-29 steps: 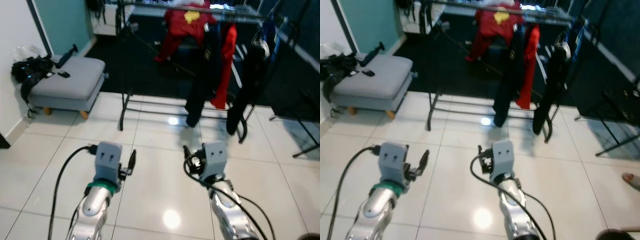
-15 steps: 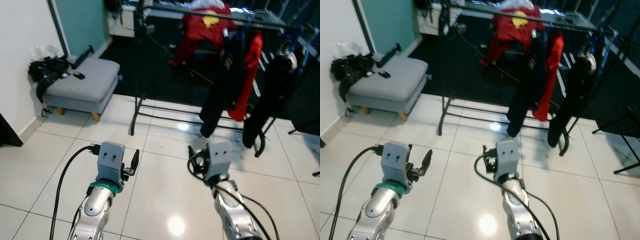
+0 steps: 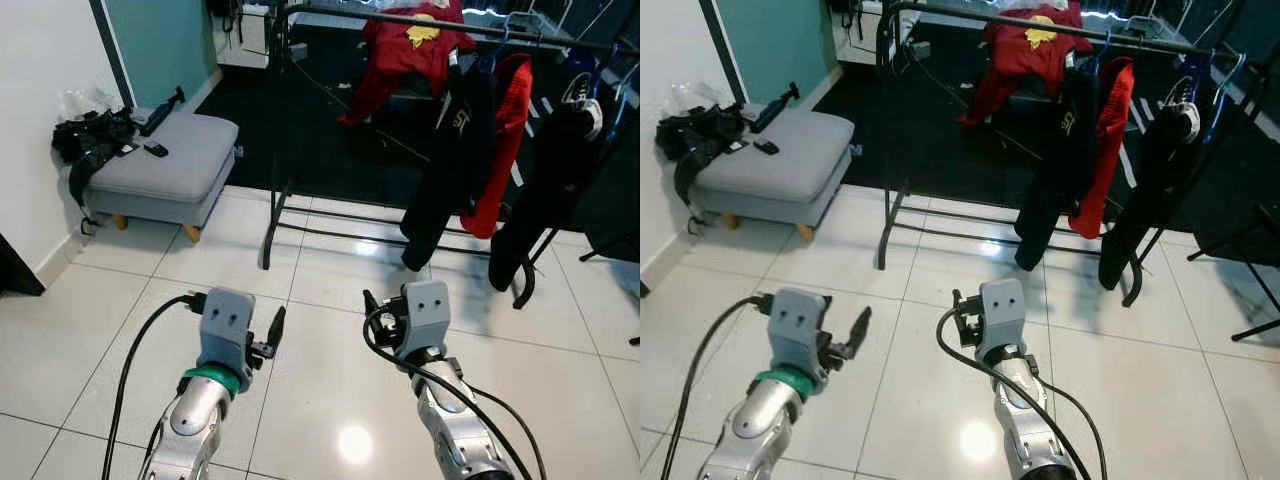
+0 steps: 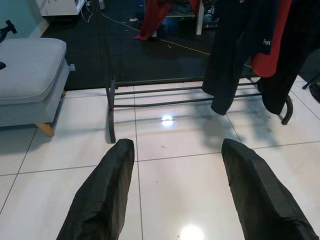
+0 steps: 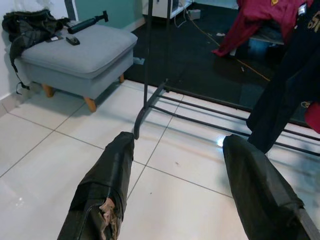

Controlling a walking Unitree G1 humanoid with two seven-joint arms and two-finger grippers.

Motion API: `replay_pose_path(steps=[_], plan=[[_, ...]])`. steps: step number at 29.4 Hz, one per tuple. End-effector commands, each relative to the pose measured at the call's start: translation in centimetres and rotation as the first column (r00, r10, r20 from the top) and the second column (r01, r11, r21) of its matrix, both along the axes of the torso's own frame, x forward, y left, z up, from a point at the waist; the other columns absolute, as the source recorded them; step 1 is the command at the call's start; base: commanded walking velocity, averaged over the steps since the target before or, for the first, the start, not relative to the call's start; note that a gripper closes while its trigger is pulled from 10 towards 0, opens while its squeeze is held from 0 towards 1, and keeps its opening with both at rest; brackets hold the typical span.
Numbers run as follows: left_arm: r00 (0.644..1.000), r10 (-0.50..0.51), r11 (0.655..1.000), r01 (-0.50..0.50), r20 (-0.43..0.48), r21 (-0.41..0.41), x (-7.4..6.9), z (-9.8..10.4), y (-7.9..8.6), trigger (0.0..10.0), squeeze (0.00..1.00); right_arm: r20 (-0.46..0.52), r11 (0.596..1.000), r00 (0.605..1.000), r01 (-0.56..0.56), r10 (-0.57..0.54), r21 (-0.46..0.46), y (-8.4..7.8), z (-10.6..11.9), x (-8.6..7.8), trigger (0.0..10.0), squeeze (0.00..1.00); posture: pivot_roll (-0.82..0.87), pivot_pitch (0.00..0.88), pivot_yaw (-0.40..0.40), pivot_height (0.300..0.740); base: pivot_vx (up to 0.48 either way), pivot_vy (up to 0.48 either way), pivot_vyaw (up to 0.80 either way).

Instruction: Hang hanger

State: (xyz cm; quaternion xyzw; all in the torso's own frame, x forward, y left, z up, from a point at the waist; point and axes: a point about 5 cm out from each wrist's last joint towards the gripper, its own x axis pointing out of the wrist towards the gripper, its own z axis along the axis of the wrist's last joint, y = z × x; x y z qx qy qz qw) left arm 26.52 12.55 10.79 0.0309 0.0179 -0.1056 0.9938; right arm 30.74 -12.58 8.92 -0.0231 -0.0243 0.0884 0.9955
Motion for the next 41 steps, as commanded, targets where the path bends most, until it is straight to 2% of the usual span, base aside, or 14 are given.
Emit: replay_pose_path(steps=[1, 8, 11, 21, 41], plan=[[0.999, -0.007, 1.000, 0.006, -0.033, -0.018, -0.2, -0.4, 0.0, 10.0, 0.00, -0.018, 1.000, 1.000, 0.006, -0.006, -0.004, -0.2, -0.5, -0.2, 10.0, 0.00, -0.01, 0.015, 0.030, 0.740, 0.000, 0.000, 0.00], [0.995, -0.052, 0.998, 0.049, -0.081, -0.045, -0.3, -0.9, -0.1, 10.0, 0.00, -0.025, 1.000, 1.000, -0.005, 0.005, 0.002, 0.1, -0.7, -0.4, 10.0, 0.00, -0.01, 0.019, 0.031, 0.740, 0.000, 0.000, 0.00], [0.993, -0.070, 0.996, 0.064, -0.093, -0.067, -0.2, -0.9, -0.1, 10.0, 0.00, -0.033, 1.000, 0.999, -0.004, 0.005, 0.016, 0.2, -0.8, -0.4, 10.0, 0.00, -0.01, 0.020, 0.030, 0.740, 0.000, 0.000, -0.75], [0.996, -0.083, 0.995, 0.081, -0.037, -0.059, 0.3, -0.1, -0.2, 10.0, 0.00, -0.034, 1.000, 0.999, -0.007, 0.008, 0.020, 0.3, -0.8, -0.4, 10.0, 0.00, -0.01, 0.028, 0.033, 0.740, 0.000, 0.000, -0.80], [0.997, -0.075, 0.996, 0.074, -0.019, -0.050, 0.3, 0.2, -0.1, 10.0, 0.00, -0.032, 1.000, 0.999, -0.006, 0.006, 0.018, 0.2, -0.8, -0.5, 10.0, 0.00, -0.01, 0.031, 0.032, 0.740, 0.000, 0.000, -0.80]])
